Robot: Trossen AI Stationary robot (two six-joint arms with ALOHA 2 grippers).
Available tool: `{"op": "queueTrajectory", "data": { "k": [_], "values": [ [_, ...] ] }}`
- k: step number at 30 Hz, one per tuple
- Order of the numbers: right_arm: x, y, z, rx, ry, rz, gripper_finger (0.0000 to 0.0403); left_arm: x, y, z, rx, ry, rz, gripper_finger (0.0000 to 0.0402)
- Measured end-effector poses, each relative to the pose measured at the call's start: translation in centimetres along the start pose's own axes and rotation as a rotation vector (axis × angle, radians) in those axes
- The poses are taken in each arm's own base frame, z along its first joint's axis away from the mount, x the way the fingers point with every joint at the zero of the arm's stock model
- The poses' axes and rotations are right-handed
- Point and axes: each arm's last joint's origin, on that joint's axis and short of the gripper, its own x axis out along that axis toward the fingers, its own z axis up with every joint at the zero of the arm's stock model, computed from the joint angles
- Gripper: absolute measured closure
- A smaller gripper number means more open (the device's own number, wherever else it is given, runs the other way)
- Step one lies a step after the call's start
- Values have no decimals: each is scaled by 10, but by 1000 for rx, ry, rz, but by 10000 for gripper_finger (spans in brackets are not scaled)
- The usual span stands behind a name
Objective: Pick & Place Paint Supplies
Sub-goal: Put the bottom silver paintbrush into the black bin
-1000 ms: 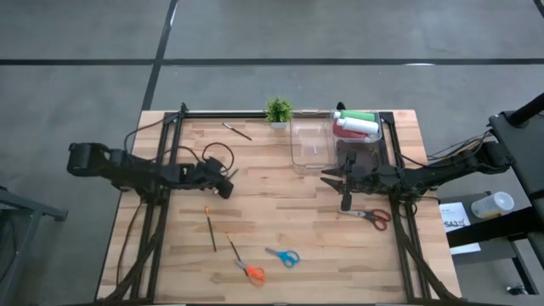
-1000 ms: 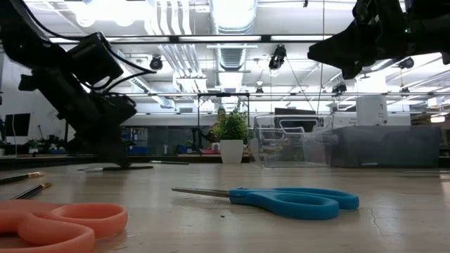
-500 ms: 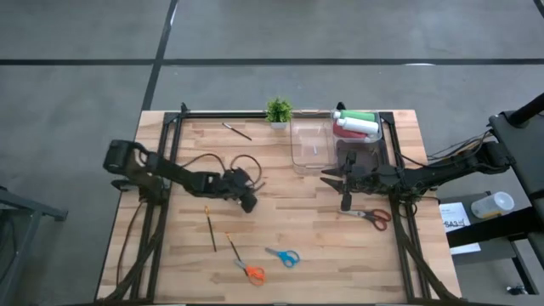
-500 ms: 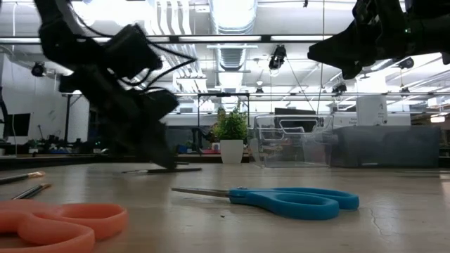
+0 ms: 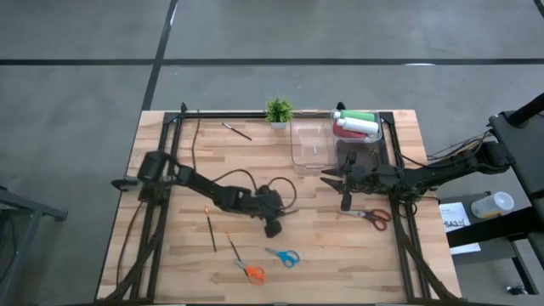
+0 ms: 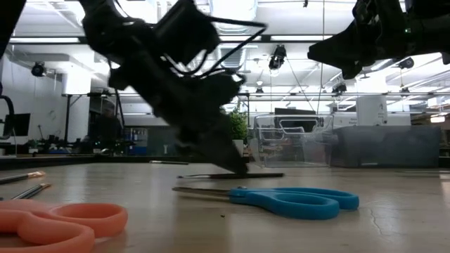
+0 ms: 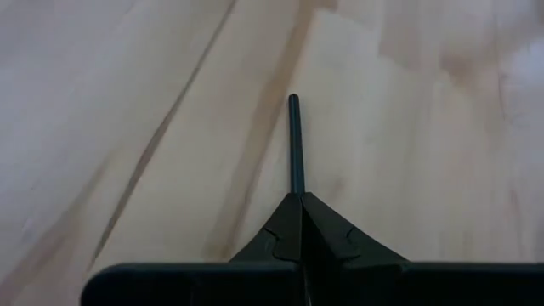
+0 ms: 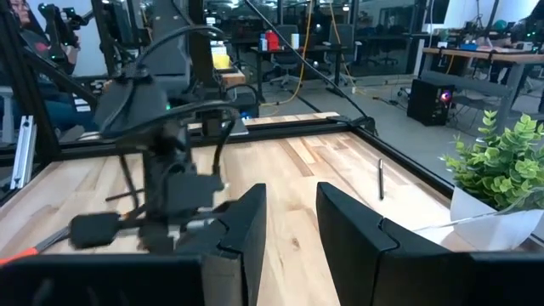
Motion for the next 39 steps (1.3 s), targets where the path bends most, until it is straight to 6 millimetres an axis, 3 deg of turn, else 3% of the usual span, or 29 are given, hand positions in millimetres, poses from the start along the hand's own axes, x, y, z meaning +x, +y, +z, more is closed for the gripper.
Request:
{"op": "queueTrajectory", "data": {
  "k": [9, 19, 26, 34, 39],
  "values": [
    [0, 0, 0, 0, 0, -1, 298, 21, -7, 19, 116, -1, -43, 400],
    [0, 0, 0, 0, 0, -1, 298, 20, -4, 23, 118, -10, -35, 400],
    [0, 0, 0, -4, 0, -1, 298, 8, -5, 31, 116, -29, -14, 396],
    [0, 0, 0, 0, 0, 0, 298, 2, -6, 35, 116, -34, -8, 303],
    [0, 0, 0, -4, 0, 0, 298, -12, -3, 34, 92, 59, 35, 263]
  ]
}}
